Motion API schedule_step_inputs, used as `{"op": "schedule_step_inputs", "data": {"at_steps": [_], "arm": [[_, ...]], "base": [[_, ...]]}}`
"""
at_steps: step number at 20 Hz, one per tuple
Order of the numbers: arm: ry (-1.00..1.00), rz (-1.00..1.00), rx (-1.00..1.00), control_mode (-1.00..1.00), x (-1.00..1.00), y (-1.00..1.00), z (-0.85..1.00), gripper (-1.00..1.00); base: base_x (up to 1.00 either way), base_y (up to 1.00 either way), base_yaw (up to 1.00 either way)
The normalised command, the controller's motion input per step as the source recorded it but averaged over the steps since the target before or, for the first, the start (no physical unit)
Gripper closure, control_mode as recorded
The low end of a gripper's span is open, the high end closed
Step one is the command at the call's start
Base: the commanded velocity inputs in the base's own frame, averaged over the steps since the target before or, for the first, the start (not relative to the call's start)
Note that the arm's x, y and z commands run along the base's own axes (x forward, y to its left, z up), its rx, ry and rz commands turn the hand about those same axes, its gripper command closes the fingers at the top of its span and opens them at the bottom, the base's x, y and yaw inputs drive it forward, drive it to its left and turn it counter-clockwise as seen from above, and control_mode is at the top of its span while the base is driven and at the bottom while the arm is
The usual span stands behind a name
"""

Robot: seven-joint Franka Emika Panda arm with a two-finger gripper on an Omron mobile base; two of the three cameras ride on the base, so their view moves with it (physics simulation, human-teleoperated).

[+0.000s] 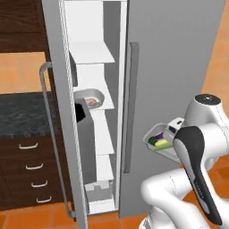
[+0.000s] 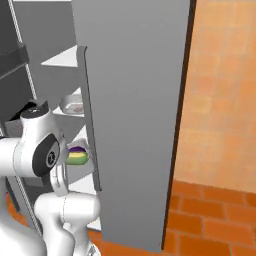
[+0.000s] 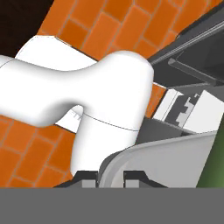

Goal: Take the meat container that has the shrimp and place it on the second highest rack of the freezer. Then take the vegetable container that has the eggplant and corn and place it on the highest rack of the freezer.

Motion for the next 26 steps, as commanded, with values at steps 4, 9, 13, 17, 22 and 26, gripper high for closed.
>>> {"op": "schedule_step_inputs", "data": {"at_steps": [4,9,13,17,22,26], "arm": [[0.0,0.0,0.0,1.0,0.0,0.0,0.0,1.0],[0.0,0.0,0.0,1.0,0.0,0.0,0.0,1.0],[0.0,0.0,0.0,1.0,0.0,0.0,0.0,1.0],[0.0,0.0,0.0,1.0,0.0,0.0,0.0,1.0],[-0.34,0.02,0.02,-1.0,-0.02,-0.01,0.24,1.0],[-0.3,-0.14,0.0,-1.0,0.05,0.2,0.64,1.0]], "base": [[0.38,-0.44,0.68],[0.48,-0.44,0.64],[0.58,-0.44,0.47],[0.49,-0.34,0.34],[0.03,-0.03,0.04],[0.0,0.0,0.0]]}}
